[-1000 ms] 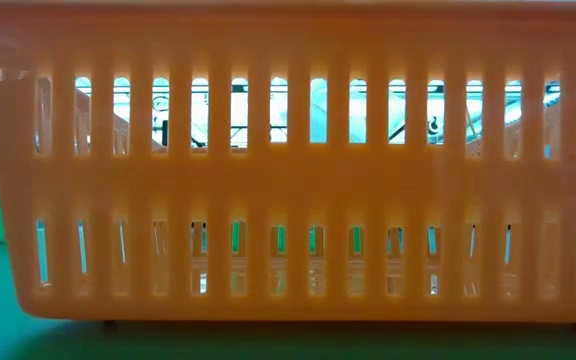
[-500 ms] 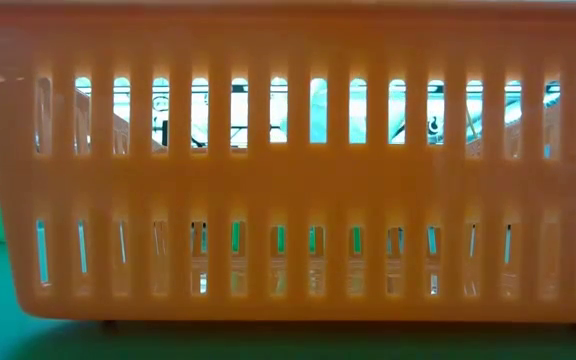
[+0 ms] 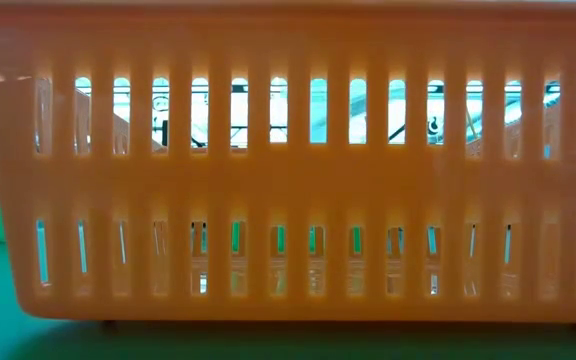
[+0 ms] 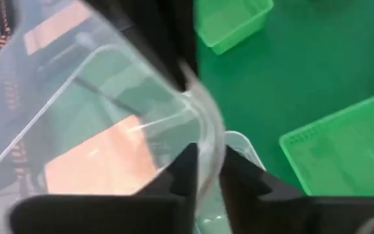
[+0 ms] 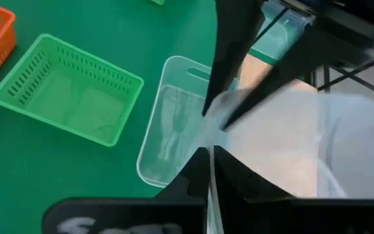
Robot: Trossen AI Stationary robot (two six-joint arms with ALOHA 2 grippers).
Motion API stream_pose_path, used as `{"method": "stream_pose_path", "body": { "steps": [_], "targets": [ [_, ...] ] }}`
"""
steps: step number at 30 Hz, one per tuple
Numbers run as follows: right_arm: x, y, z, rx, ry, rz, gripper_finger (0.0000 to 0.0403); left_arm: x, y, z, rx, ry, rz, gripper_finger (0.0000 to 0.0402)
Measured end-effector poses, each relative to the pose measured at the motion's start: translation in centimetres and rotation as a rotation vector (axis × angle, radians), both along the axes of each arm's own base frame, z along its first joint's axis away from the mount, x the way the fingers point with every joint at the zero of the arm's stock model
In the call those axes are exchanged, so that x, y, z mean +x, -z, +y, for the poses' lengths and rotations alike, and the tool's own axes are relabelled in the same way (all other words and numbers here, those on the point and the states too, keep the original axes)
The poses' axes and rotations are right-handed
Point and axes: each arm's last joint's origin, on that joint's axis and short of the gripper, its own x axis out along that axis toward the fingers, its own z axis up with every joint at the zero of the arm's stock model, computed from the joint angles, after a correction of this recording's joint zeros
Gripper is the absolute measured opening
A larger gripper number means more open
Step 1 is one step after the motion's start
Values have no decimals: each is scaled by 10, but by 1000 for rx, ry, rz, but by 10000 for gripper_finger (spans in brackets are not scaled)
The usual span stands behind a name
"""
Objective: Stack baskets on shelf by color
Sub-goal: Put the top right transparent bin on the shelf
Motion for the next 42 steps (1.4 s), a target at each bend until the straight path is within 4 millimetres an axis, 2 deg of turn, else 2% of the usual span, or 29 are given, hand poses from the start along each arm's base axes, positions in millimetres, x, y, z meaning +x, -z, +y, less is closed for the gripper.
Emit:
{"method": "stream_pose_path", "body": {
  "steps": [2,10,12,14,17,19,22,28,32,37,42],
  "targets": [
    [0,0,0,6,-8,-2,0,0,1,-3,12,29,7,14],
    [-2,1,1,50,14,-20,13,-7,2,-12,182,140,78,7],
    [-7,-3,2,114,-9,-66,28,-15,7,-10,234,161,182,8],
    [-14,-4,6,187,-77,-87,47,-26,13,-3,244,175,294,6],
    [-17,-2,12,308,-198,-192,82,-34,9,8,294,221,328,5],
    [-18,6,13,357,-204,-238,106,-41,9,14,281,215,379,7],
    [-28,6,12,388,-152,-369,134,-48,15,30,271,213,457,6],
    [-44,43,7,286,-10,-420,149,-57,13,52,292,242,481,11],
    [-53,60,7,267,2,-509,145,-61,13,62,340,314,492,6],
    [-58,88,7,266,2,-515,144,-68,14,76,330,317,512,12],
    [-62,105,7,282,10,-522,144,-75,28,88,292,323,551,5]
  ]
}}
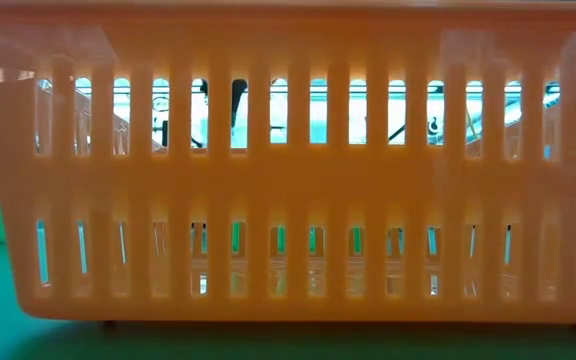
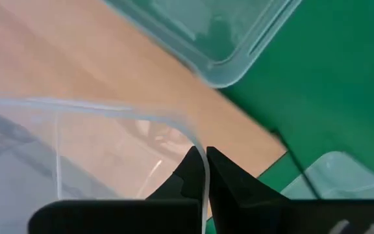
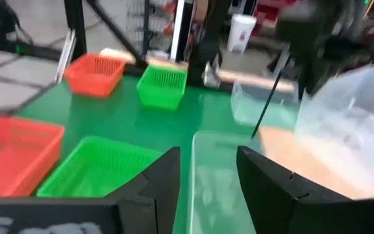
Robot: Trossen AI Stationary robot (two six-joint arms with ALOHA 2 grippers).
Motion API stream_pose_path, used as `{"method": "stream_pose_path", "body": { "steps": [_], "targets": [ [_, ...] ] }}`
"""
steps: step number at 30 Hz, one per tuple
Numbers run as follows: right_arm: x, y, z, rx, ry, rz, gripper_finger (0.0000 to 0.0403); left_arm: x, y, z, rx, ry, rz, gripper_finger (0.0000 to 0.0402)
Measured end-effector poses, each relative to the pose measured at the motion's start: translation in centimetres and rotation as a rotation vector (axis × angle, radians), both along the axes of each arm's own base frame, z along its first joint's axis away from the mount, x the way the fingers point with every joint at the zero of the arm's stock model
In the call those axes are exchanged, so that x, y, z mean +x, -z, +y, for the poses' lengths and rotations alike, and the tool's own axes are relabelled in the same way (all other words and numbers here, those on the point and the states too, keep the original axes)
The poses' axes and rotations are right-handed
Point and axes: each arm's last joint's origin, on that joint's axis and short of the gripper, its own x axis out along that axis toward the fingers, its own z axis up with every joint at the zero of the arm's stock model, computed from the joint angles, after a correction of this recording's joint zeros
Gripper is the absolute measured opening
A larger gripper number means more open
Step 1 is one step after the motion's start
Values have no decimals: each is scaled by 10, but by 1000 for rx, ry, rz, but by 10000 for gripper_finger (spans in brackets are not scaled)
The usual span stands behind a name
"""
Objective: Stack baskets on shelf by color
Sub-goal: Put the top right transparent bin on the shelf
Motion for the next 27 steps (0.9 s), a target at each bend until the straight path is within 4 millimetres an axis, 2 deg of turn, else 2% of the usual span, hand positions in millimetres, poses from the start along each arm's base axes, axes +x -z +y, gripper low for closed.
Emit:
{"method": "stream_pose_path", "body": {
  "steps": [9,16,21,25,27],
  "targets": [
    [-2,10,0,32,9,5,144,-13,40,7,-10,25,158,8],
    [0,2,0,37,10,-70,144,-15,46,7,-14,22,180,13],
    [0,1,0,67,15,-82,144,-15,46,7,-24,-125,168,14],
    [0,1,0,70,16,-86,144,-13,46,10,-29,-318,127,45],
    [0,0,0,70,15,-96,144,-13,46,10,-30,-358,128,67]
  ]
}}
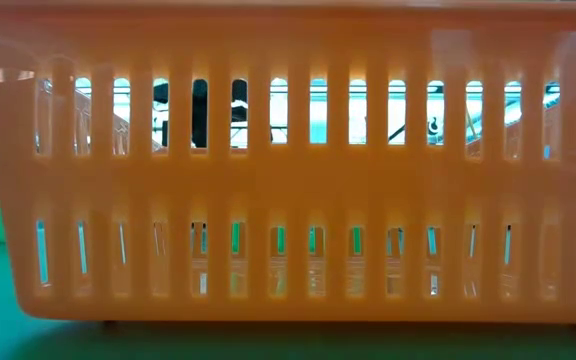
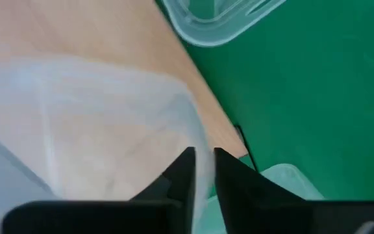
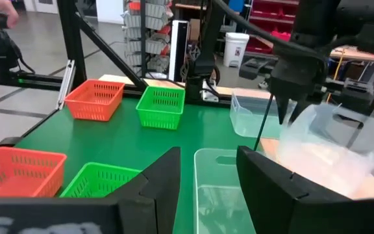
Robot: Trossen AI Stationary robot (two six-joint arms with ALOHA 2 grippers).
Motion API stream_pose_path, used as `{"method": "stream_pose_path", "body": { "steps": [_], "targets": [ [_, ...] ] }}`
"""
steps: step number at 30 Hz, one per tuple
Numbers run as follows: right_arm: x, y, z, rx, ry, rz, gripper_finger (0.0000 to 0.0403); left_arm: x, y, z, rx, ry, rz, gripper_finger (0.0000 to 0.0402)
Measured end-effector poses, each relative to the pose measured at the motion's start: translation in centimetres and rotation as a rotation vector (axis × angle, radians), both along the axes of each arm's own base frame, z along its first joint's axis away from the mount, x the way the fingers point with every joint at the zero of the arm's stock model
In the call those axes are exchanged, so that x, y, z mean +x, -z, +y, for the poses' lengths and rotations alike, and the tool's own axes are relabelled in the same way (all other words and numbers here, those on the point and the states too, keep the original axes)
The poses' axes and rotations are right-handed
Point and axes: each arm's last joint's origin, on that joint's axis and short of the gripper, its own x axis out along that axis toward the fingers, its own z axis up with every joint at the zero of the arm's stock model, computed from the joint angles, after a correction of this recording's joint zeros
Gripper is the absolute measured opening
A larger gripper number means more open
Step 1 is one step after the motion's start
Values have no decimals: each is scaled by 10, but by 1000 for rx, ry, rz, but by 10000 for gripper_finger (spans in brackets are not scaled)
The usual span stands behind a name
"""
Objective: Stack baskets on shelf by color
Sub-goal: Put the top right transparent bin on the shelf
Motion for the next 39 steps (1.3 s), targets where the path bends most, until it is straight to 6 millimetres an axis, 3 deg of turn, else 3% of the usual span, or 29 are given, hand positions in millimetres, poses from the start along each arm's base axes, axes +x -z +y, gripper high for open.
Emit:
{"method": "stream_pose_path", "body": {
  "steps": [8,14,19,26,29,33,39],
  "targets": [
    [0,0,0,0,0,0,144,1,0,1,8,-82,-14,152],
    [0,-1,-1,-4,43,-11,144,4,-7,3,26,-262,-122,167],
    [0,-1,-3,12,101,-12,144,-3,-35,5,51,-433,-302,154],
    [0,-12,-9,31,188,-121,144,-6,-71,11,0,-862,-637,162],
    [-2,-20,-15,33,260,-166,144,2,-61,12,-17,-894,-660,165],
    [-7,-38,-26,20,331,-231,144,16,-28,14,-37,-926,-644,162],
    [-14,-48,-41,9,414,-269,144,18,-1,15,-13,-996,-639,161]
  ]
}}
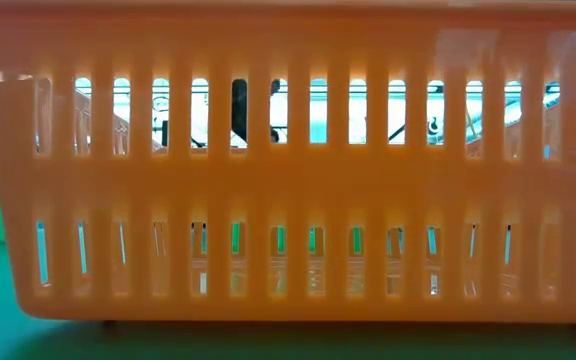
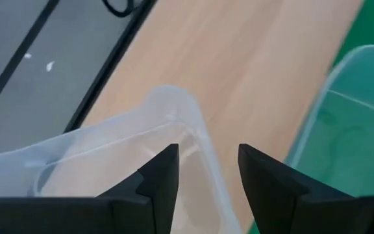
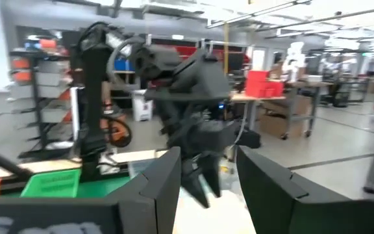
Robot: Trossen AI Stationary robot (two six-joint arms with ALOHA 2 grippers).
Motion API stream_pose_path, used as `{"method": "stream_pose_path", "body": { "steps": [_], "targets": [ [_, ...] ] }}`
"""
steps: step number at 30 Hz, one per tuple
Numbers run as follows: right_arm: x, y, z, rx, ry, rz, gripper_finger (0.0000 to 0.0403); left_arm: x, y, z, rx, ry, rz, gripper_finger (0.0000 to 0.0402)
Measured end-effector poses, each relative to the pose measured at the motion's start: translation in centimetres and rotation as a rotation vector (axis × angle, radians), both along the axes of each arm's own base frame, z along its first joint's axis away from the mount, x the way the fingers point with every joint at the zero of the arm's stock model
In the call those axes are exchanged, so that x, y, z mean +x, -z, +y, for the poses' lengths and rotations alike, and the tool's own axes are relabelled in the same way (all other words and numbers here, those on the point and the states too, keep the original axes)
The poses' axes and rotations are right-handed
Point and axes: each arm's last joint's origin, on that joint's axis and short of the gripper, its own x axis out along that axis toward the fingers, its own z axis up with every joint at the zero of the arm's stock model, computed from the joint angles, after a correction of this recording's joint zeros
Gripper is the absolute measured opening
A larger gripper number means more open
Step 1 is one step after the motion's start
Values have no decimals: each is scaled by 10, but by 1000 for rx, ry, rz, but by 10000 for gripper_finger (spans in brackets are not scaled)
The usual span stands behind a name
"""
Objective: Stack baskets on shelf by color
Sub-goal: Put the top right transparent bin on the shelf
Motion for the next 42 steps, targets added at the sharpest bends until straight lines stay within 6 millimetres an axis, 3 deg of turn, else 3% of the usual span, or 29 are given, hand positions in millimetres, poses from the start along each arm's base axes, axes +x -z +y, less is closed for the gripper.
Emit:
{"method": "stream_pose_path", "body": {
  "steps": [9,15,23,29,33,42],
  "targets": [
    [-5,-1,-16,21,84,-26,144,3,20,0,9,24,22,138],
    [-6,-1,-20,20,101,-25,144,4,29,1,-4,46,44,93],
    [-7,1,-20,-7,103,20,144,5,25,-14,65,242,124,8],
    [-7,1,-20,-11,103,17,144,2,26,-24,51,301,196,15],
    [-7,1,-20,-11,103,17,144,-7,22,-31,13,312,251,6],
    [-7,0,-19,-15,74,10,144,-26,5,-41,30,439,333,30]
  ]
}}
